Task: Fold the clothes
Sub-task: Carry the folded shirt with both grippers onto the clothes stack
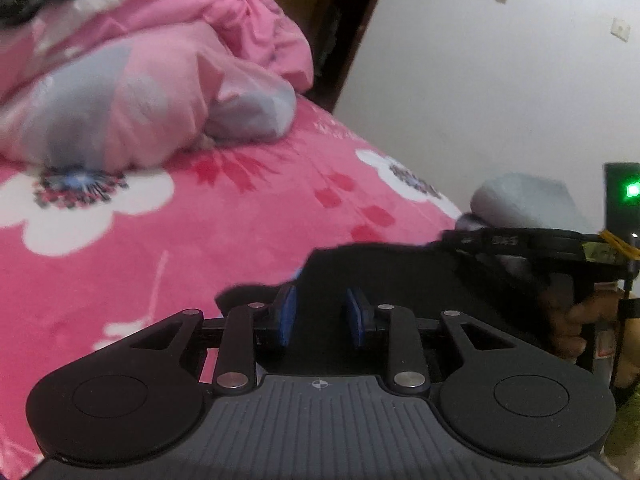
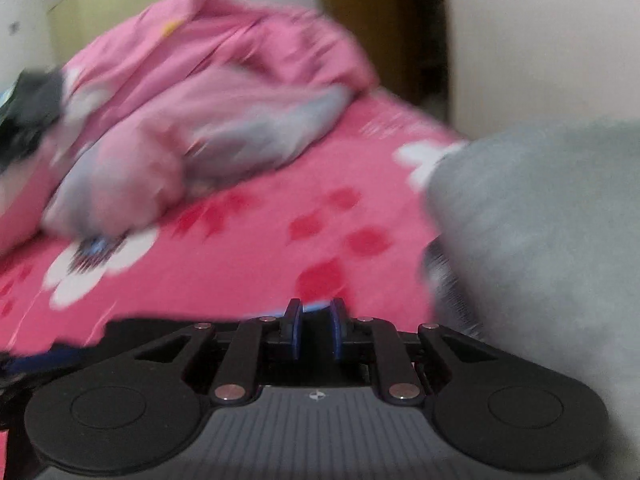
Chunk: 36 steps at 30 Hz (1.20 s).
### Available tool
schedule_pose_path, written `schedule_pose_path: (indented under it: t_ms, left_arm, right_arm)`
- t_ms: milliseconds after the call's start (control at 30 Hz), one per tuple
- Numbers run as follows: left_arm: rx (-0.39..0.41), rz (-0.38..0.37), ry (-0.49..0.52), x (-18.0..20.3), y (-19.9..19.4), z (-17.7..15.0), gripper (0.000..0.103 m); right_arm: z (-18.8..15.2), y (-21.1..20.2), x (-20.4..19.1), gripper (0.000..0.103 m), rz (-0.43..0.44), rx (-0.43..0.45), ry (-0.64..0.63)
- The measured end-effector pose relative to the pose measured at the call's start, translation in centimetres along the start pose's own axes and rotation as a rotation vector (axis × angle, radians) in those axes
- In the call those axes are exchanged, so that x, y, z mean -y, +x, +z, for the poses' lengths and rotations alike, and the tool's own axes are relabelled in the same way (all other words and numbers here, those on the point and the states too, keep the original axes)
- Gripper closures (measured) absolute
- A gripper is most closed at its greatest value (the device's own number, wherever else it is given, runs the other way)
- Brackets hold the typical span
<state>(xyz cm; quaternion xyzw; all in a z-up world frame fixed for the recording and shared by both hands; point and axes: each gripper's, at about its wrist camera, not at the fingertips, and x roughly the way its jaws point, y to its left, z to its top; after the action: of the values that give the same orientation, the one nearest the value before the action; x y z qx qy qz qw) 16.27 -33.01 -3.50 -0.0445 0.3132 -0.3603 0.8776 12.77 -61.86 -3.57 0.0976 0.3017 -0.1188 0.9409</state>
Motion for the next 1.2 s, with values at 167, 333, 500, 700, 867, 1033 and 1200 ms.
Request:
schedule_pose_path:
  t_ms: [167, 333, 500, 700, 867, 1033, 1200]
  left_arm:
    - [0.131, 0.005, 0.121, 1.6, -4.7, 0.6, 0.074]
    - [0.123, -0.178, 0.279, 5.8, -9.0, -1.5, 0.072]
    - [0.043, -0.269, 0.482, 9.7, -10.2, -6.5, 0.071]
    - [-0.044, -0.196, 0.423, 8.2, -8.6, -7.9, 0.071]
    - [-0.003, -0.218, 0.389, 7.4, -10.5, -7.4, 0.071]
    - [-0.043, -0.285, 0.515, 9.6, -10.6, -9.4, 0.062]
    - [-0.074, -0.227, 0.477, 9.4, -11.0, -10.6, 0.061]
  right_arm:
    - [-0.9, -10.5, 1.2, 0.087, 0.024, 0.217, 0.074]
    - [-6.1, -20.3, 3.4, 0.087, 0.051, 0.296, 0.143]
    - [-12.3, -20.4, 3.9, 0.086, 0.111, 0.188, 0.183]
    - [-16.0, -16.5, 6.4, 0.095, 0.03, 0.11, 0.322]
    - [-15.7, -19.9, 5.3, 0.092, 0.008, 0.209, 0.313]
    - [-16.1, -19.7, 3.5, 0.091, 0.07, 0.186, 0.247]
    - [-17.5, -19.4, 5.6, 0.09, -0.079, 0.089, 0.402]
